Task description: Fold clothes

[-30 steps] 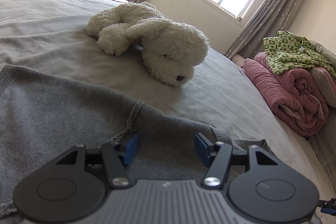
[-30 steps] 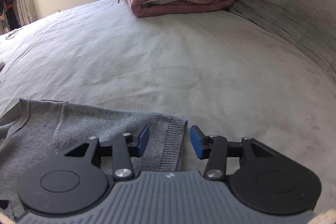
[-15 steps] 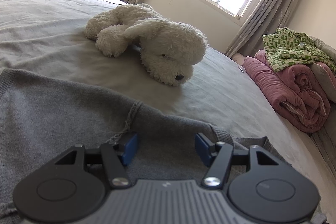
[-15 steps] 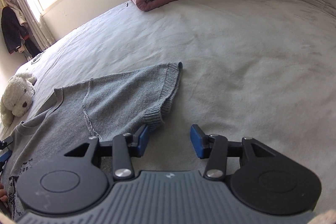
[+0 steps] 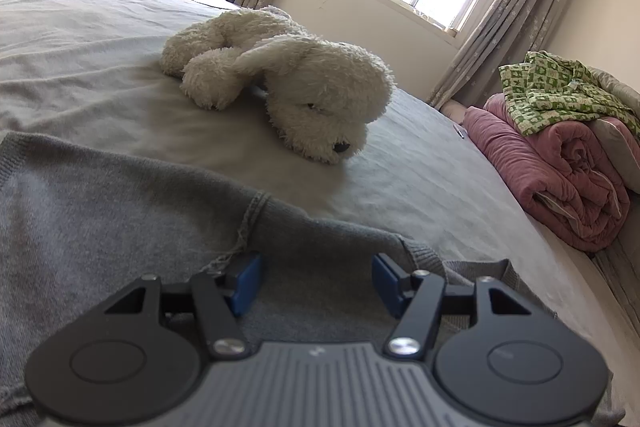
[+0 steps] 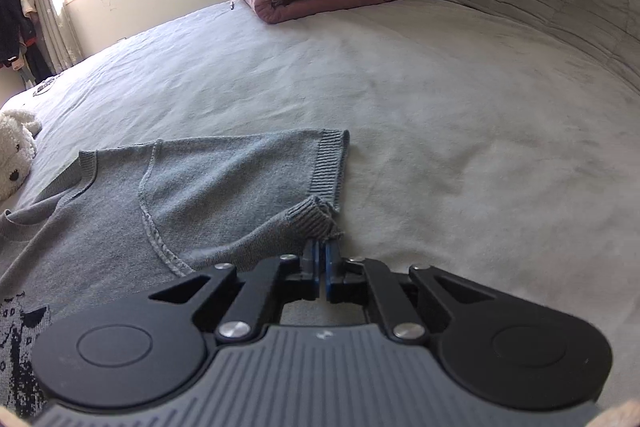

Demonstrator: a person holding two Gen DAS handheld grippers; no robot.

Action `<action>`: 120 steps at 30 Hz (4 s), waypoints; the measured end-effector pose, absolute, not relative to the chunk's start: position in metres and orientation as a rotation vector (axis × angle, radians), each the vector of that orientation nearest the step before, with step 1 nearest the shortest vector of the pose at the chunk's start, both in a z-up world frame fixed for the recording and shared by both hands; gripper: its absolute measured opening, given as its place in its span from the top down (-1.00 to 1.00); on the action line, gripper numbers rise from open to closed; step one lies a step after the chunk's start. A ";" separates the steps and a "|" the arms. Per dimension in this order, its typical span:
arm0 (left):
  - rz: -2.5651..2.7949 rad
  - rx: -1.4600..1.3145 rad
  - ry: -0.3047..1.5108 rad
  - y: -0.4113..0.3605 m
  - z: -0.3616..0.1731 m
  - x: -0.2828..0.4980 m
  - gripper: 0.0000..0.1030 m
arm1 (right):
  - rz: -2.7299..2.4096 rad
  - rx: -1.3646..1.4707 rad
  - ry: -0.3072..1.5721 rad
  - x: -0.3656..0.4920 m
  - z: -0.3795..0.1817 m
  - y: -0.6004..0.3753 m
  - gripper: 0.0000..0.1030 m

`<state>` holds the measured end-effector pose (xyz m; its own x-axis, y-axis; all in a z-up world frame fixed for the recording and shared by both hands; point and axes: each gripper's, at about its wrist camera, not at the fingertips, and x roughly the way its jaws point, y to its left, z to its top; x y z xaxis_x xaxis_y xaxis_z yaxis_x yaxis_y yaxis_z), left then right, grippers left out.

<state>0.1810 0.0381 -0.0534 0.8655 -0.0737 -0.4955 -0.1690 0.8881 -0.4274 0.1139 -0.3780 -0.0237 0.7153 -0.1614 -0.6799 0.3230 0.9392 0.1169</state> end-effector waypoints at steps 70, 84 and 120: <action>-0.414 0.432 0.578 0.032 0.002 0.194 0.79 | 0.397 0.565 0.735 0.231 -0.030 -0.225 -0.11; -0.651 0.588 0.693 -0.014 -0.018 0.116 0.67 | 0.383 0.576 0.708 0.231 -0.023 -0.229 -0.11; -0.146 0.146 0.670 0.028 -0.001 0.224 0.82 | 0.183 0.593 0.652 0.231 -0.032 -0.284 -0.11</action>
<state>0.2244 0.0280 -0.0010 0.7744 -0.0878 -0.6266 0.1815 0.9795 0.0870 0.2313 -0.2836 -0.0316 0.7858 0.3401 -0.5166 0.0212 0.8200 0.5720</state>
